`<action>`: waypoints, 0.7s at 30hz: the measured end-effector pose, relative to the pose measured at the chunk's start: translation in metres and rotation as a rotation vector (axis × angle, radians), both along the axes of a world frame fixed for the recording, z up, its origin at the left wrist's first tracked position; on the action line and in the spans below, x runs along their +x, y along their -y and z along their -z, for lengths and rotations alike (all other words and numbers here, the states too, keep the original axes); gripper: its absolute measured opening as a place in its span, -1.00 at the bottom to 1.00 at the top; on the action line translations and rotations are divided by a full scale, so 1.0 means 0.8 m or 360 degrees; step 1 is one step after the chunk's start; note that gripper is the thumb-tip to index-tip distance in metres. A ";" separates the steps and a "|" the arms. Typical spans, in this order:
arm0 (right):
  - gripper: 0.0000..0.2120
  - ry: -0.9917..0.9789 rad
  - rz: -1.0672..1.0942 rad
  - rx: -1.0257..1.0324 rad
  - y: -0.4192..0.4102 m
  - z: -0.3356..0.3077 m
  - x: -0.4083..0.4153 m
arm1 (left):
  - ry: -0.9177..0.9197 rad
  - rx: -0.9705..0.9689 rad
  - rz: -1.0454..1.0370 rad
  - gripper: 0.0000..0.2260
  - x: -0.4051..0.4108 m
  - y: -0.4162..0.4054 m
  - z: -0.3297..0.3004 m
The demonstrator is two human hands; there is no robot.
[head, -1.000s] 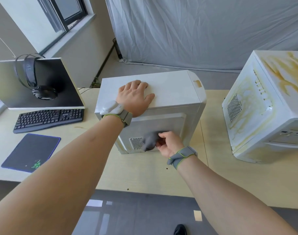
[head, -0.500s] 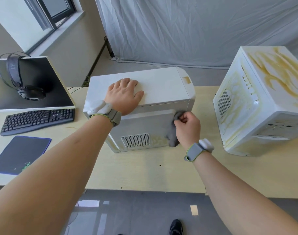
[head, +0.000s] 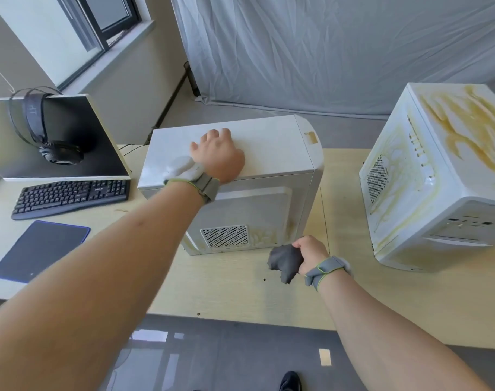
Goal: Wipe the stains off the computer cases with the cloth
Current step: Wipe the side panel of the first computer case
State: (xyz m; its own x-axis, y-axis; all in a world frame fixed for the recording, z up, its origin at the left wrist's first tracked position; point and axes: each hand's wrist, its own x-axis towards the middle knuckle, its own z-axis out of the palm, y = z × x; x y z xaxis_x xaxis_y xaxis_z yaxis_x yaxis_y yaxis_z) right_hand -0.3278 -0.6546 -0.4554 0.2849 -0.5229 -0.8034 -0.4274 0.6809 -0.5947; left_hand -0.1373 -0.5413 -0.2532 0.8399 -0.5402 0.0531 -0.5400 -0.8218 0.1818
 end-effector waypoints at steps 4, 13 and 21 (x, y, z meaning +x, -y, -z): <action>-0.93 0.0108 0.0001 0.0043 0.002 0.015 0.011 | 0.0056 0.0017 0.0079 -0.51 -0.008 0.000 0.023; -0.81 0.0396 0.0229 0.0063 0.025 -0.006 0.017 | 0.0121 0.0120 0.0097 -0.49 -0.004 0.000 0.024; -0.79 0.0394 0.0134 0.0182 0.013 0.016 0.013 | 0.0107 0.0092 0.0095 -0.50 -0.003 -0.003 0.021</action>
State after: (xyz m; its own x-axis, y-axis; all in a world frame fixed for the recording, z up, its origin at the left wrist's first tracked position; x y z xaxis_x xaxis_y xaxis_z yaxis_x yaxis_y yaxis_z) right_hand -0.3176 -0.6650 -0.4686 0.4391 -0.4628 -0.7701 -0.2181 0.7766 -0.5911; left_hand -0.1395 -0.5388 -0.2698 0.8016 -0.5931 0.0755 -0.5979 -0.7957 0.0966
